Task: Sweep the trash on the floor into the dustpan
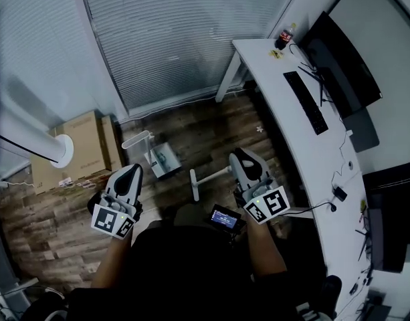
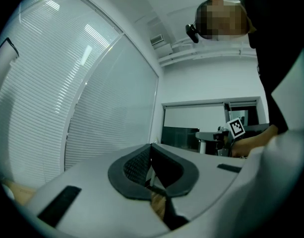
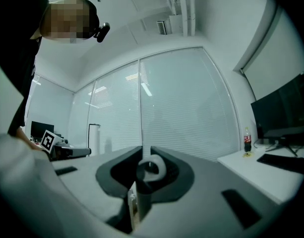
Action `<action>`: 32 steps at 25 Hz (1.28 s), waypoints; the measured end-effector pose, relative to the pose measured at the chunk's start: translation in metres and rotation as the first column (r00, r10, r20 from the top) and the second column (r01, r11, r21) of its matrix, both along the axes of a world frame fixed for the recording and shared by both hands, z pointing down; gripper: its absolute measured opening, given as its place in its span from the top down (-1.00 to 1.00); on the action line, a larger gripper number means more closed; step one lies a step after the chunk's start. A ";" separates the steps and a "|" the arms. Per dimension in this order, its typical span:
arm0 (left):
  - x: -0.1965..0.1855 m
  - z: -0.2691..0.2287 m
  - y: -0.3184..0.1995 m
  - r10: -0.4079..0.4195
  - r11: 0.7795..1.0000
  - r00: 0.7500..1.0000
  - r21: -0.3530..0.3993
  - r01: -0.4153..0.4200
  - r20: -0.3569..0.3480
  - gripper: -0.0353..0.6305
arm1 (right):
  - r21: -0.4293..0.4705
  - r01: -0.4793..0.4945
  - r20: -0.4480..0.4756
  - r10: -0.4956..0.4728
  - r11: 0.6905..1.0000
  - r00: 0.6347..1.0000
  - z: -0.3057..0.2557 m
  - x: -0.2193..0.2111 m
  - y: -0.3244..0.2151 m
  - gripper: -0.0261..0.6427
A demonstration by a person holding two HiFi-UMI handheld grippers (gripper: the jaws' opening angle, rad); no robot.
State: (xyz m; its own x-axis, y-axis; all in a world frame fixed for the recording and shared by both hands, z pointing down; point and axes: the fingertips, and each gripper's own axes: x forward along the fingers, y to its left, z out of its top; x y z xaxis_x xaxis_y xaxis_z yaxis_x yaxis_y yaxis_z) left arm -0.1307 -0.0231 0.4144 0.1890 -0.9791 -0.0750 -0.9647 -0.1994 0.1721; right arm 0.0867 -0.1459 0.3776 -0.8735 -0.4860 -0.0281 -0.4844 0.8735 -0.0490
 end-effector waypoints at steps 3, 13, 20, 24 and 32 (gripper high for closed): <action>0.019 0.007 0.006 0.043 0.999 0.999 -0.030 -0.043 -0.016 0.91 | -0.009 0.012 0.012 -0.012 1.000 1.000 0.002 0.010 0.017 0.75; 0.081 0.016 0.045 0.152 0.981 0.988 -0.123 -0.151 0.001 0.91 | -0.030 0.005 0.043 -0.004 1.000 0.999 0.017 0.059 0.080 0.75; 0.124 0.013 0.094 0.076 0.989 0.996 -0.127 -0.068 0.053 0.91 | -0.015 0.000 0.039 0.000 1.000 0.999 0.026 0.100 0.131 0.75; 0.126 0.019 0.123 -0.005 0.991 0.999 -0.135 0.012 0.051 0.91 | -0.010 0.004 0.031 -0.004 1.000 1.000 0.030 0.108 0.152 0.75; 0.113 0.023 0.135 0.015 0.992 0.999 -0.128 -0.010 0.033 0.91 | -0.042 -0.066 0.014 0.067 0.997 0.998 0.039 0.114 0.167 0.75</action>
